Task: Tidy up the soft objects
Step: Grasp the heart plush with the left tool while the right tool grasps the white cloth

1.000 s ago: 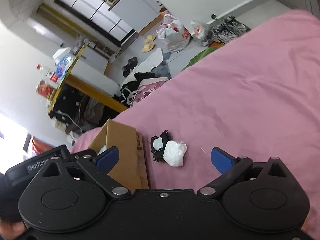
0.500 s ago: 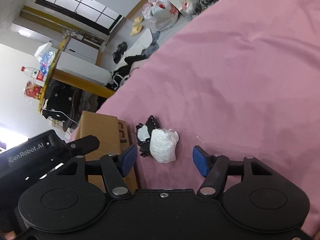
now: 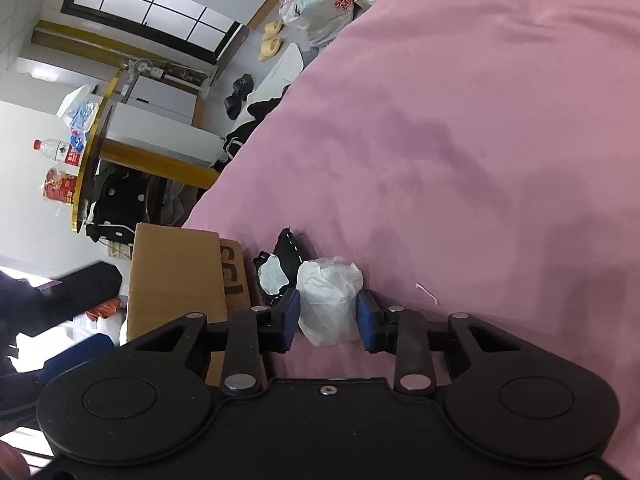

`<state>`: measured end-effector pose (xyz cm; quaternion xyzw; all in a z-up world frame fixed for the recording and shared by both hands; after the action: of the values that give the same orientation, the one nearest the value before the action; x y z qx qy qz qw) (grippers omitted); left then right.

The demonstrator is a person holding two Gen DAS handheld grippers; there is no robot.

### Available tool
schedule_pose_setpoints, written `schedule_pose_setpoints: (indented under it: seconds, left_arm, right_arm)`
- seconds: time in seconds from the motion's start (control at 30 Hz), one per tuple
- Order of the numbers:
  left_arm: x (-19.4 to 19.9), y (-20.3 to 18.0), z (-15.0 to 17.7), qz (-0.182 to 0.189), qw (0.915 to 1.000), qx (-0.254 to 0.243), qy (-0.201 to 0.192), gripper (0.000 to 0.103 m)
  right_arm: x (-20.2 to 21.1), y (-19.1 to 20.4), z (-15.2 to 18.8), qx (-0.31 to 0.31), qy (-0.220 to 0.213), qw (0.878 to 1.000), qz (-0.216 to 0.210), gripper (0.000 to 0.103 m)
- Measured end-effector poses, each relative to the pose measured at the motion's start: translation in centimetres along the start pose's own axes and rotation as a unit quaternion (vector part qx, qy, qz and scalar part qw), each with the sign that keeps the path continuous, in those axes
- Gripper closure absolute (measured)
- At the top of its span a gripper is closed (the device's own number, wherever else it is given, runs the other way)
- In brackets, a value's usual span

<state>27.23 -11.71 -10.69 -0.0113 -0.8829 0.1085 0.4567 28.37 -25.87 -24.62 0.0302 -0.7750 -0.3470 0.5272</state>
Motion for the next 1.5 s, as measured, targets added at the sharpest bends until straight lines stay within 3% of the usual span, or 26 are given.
schedule_pose_setpoints:
  seconds: [0.33,0.57,1.07,1.13,1.2,1.27,1.5]
  left_arm:
    - [-4.0,-2.1,0.6,0.014,0.9989,0.000,0.044,0.034]
    - [-7.8,-2.5,1.2,-0.023,0.9969,-0.013,0.074,0.042]
    - [-11.8,-3.2,2.5,-0.088,0.9887,-0.061,0.105,0.042]
    - [-12.3,-3.0,2.8,-0.084,0.9882,-0.052,0.117,0.049]
    - [-12.3,-2.6,3.0,-0.090,0.9885,-0.042,0.114,0.069]
    - [-11.9,-2.3,2.9,-0.094,0.9888,-0.042,0.108,0.080]
    - [-9.0,-0.8,2.4,-0.046,0.9952,-0.017,0.085,0.086]
  right_arm:
    - [2.5,-2.2,-0.4,-0.038,-0.036,0.998,0.020,0.073]
    - [3.1,-3.3,-0.2,-0.057,-0.047,0.997,0.025,0.073]
    - [4.2,-3.2,-0.1,-0.061,-0.062,0.995,0.044,0.073]
    - [4.3,-3.0,-0.1,-0.060,-0.062,0.995,0.043,0.073]
    - [4.5,-2.9,-0.2,-0.056,-0.064,0.996,0.042,0.073]
    - [4.7,-2.8,-0.2,-0.053,-0.066,0.996,0.041,0.073]
    - [5.9,-2.3,0.0,-0.038,-0.079,0.996,0.037,0.073]
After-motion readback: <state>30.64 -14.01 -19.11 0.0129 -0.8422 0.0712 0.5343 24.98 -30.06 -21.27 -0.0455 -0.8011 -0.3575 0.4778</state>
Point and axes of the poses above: each gripper's, at about its wrist camera, not at the fingertips, and x roughly against the way its jaws point, y to its left, z to its underside, the point moved 1 cm from there along -x, roughly the way its jaws point, and after that the axes turned 14 degrees about z, right-handed, at the moved point
